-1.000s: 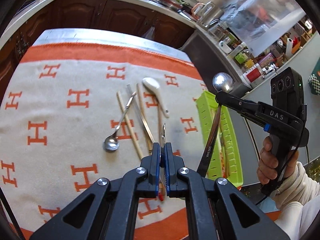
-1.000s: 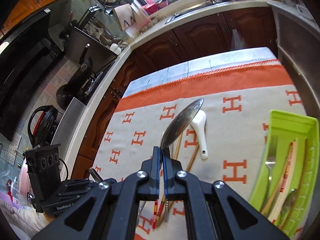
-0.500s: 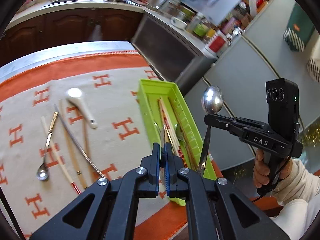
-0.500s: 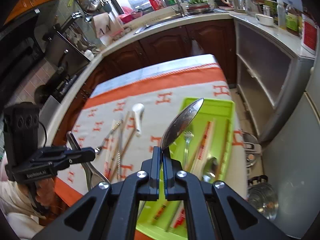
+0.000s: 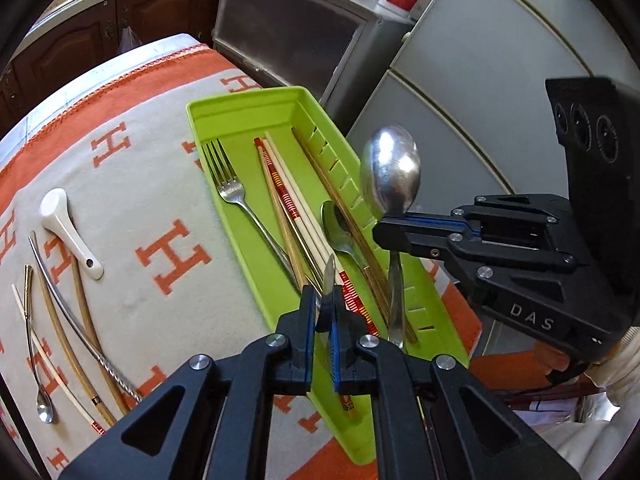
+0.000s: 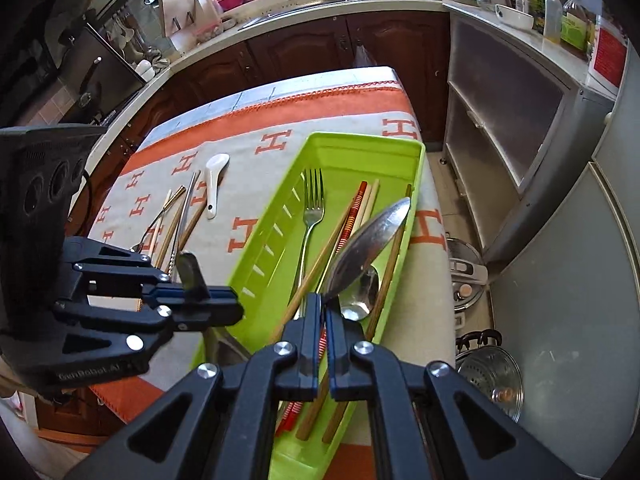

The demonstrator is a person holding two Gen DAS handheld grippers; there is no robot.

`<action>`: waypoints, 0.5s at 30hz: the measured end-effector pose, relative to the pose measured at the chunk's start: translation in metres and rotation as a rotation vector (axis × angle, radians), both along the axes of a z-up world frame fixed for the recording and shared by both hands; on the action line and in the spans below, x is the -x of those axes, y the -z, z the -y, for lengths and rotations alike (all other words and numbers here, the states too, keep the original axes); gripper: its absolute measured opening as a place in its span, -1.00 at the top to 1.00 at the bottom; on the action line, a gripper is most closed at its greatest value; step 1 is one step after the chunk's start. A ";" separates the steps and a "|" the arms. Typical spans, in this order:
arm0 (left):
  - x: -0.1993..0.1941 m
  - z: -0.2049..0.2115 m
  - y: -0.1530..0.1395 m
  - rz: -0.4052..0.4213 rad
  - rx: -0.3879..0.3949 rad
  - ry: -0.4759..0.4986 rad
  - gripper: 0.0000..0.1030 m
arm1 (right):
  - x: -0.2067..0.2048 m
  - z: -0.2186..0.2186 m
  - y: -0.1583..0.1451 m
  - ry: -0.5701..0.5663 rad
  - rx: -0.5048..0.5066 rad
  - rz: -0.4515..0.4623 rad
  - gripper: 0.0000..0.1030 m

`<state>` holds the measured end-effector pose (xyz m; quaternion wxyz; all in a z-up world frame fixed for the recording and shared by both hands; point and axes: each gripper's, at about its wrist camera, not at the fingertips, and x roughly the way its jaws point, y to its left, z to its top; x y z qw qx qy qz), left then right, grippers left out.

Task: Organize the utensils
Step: 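Carry both steel utensils into the green tray and open both grippers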

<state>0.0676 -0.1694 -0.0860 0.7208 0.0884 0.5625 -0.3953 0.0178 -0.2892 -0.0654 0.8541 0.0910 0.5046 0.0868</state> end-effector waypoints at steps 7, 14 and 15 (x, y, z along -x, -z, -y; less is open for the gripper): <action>-0.005 0.007 -0.001 -0.019 0.009 -0.050 0.47 | -0.018 0.003 0.016 0.056 -0.038 -0.070 0.87; -0.006 0.003 -0.014 -0.002 0.029 -0.074 0.47 | -0.026 0.010 0.013 0.085 -0.109 -0.073 0.87; -0.006 0.002 -0.016 -0.002 0.030 -0.080 0.47 | -0.027 0.009 0.012 0.082 -0.111 -0.071 0.87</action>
